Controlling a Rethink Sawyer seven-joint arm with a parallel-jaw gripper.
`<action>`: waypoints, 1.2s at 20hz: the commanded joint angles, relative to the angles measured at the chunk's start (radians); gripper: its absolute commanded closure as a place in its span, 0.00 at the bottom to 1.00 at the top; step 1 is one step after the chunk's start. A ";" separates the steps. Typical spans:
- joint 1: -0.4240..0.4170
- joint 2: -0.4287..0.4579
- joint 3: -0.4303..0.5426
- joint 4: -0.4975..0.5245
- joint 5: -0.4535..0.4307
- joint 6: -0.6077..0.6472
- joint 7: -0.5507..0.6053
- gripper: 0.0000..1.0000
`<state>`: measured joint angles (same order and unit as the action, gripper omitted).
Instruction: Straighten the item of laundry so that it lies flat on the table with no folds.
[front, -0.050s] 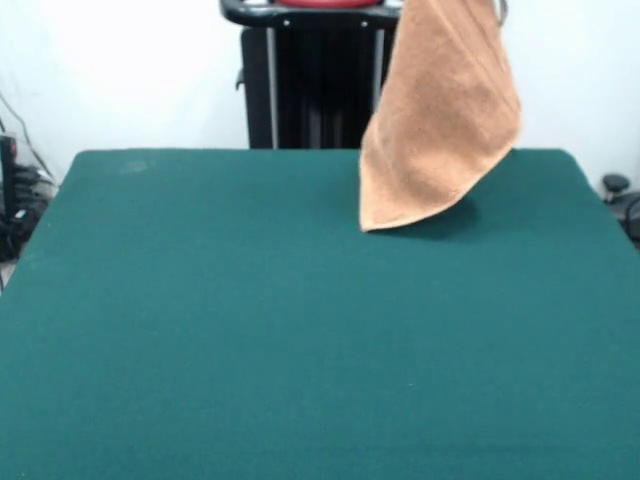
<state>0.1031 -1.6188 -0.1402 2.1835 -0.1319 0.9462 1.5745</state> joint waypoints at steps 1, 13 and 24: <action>0.014 -0.107 -0.151 0.217 -0.006 0.102 0.110 1.00; 0.009 -0.086 -0.135 0.181 0.010 0.128 0.114 1.00; -0.109 0.076 -0.060 0.172 0.067 -0.062 -0.017 1.00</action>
<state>0.0383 -1.6059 -0.1379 2.1330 -0.1026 0.9551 1.5745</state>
